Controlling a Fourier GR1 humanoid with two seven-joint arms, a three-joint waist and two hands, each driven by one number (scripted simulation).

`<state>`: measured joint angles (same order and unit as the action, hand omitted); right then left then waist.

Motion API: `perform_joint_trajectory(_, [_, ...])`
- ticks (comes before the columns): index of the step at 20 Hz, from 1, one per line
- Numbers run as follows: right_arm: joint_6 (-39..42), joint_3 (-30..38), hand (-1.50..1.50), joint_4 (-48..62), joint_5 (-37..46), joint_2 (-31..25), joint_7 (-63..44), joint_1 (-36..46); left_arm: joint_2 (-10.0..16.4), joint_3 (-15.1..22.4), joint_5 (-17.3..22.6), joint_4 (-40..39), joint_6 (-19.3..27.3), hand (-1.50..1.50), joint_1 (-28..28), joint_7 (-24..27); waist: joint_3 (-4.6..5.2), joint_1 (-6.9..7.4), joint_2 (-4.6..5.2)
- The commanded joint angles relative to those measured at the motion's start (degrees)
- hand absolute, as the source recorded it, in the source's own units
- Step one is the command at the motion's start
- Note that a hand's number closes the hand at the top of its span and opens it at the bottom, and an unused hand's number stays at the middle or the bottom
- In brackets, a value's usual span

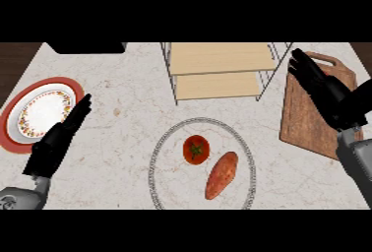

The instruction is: Pick the sweet potato from the placemat and place it in the tiered shelf

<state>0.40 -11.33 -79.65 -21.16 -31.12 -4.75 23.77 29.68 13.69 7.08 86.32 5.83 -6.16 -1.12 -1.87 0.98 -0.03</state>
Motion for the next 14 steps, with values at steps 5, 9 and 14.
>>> perform_joint_trajectory(5, [-26.8, 6.3, -1.5, -4.1, 4.2, 7.6, -3.9, -12.0, -4.1, -2.0, 0.2, 1.9, 5.4, 0.0, 0.4, 0.0, 1.98, -5.57, -1.38])
perform_joint_trajectory(9, [-30.8, 7.1, 1.5, 4.1, 10.4, 2.3, -4.9, -18.1, -5.0, -2.6, 1.6, 0.8, 5.2, 0.0, 0.7, 0.4, 3.72, -8.83, 1.19])
perform_joint_trajectory(14, [-56.0, 11.5, -1.5, 0.8, 15.2, 15.7, 3.0, -27.4, -8.0, -2.0, 2.2, 0.1, 6.8, 0.0, 2.2, 0.8, 2.21, -8.58, -0.83])
